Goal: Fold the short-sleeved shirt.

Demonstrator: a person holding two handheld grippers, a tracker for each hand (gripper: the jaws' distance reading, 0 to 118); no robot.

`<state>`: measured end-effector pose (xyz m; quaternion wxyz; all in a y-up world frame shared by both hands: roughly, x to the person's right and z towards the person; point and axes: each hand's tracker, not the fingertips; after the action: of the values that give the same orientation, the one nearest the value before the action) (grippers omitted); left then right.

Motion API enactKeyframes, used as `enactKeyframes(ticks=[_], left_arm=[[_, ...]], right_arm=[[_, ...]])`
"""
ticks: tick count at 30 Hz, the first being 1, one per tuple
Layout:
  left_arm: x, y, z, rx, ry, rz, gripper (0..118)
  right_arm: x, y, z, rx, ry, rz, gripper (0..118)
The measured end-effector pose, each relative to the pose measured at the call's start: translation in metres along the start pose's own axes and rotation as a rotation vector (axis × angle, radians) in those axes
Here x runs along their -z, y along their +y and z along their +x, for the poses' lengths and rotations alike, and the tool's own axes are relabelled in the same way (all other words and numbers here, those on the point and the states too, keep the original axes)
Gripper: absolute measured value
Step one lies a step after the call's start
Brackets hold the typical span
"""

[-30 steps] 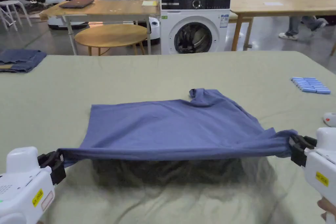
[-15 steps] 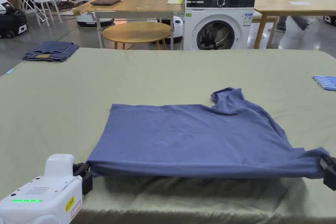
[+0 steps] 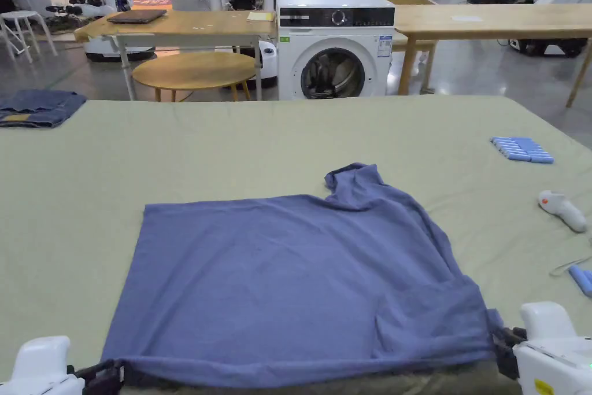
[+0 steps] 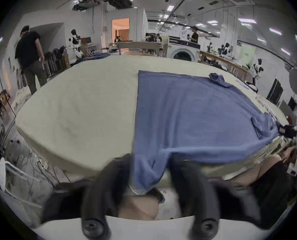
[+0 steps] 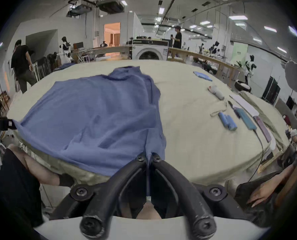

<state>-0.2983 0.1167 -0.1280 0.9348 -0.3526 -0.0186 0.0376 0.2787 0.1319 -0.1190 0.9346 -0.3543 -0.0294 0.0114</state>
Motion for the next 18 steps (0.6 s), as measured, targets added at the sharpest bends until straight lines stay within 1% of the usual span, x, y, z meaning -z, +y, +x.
enactKeyframes(ticks=[1,2,3,4,5,7,8,10,11,12,13,14,15,16,17,18], left_arm=[[0.001,-0.002,-0.001,-0.016,0.014,-0.010,112],[-0.002,-0.004,-0.003,-0.026,0.007,-0.002,113],[-0.009,-0.005,-0.003,-0.042,-0.004,0.046,113],[-0.018,-0.004,-0.003,-0.038,0.006,0.085,113],[-0.027,-0.002,0.000,-0.028,0.019,0.130,113],[-0.050,0.002,0.008,-0.015,0.044,0.218,113],[-0.063,0.004,0.012,-0.018,0.049,0.265,111],[-0.089,0.004,0.018,-0.040,-0.004,0.355,110],[-0.102,0.002,0.022,-0.048,-0.010,0.403,98],[-0.112,0.000,0.026,-0.044,0.007,0.437,77],[-0.120,-0.004,0.032,-0.023,0.054,0.466,46],[-0.125,-0.008,0.036,-0.008,0.088,0.484,6],[-0.131,-0.013,0.038,-0.001,0.100,0.500,0],[-0.132,-0.016,0.039,-0.004,0.070,0.496,0],[-0.134,-0.018,0.038,0.004,0.040,0.484,0],[-0.134,-0.021,0.039,0.026,0.020,0.446,0]], right_arm=[[0.001,-0.003,0.001,0.012,-0.005,0.000,16],[0.001,-0.008,0.005,0.036,-0.009,0.009,51],[-0.003,-0.009,0.007,0.069,-0.021,0.056,85],[-0.009,-0.009,0.008,0.086,-0.021,0.097,109],[-0.017,-0.008,0.007,0.098,-0.021,0.148,118],[-0.041,-0.007,0.001,0.106,0.019,0.278,118],[-0.052,-0.004,-0.003,0.097,0.010,0.316,118],[-0.079,-0.002,-0.019,0.083,0.005,0.396,118],[-0.092,-0.003,-0.024,0.076,0.028,0.436,118],[-0.102,-0.006,-0.030,0.071,0.049,0.469,114],[-0.113,-0.010,-0.039,0.063,0.056,0.511,104],[-0.119,-0.014,-0.046,0.062,0.040,0.553,64],[-0.122,-0.019,-0.053,0.050,0.024,0.548,17],[-0.126,-0.024,-0.058,0.051,0.022,0.569,0],[-0.128,-0.026,-0.056,0.075,0.047,0.555,0],[-0.127,-0.029,-0.055,0.084,0.136,0.529,0]])
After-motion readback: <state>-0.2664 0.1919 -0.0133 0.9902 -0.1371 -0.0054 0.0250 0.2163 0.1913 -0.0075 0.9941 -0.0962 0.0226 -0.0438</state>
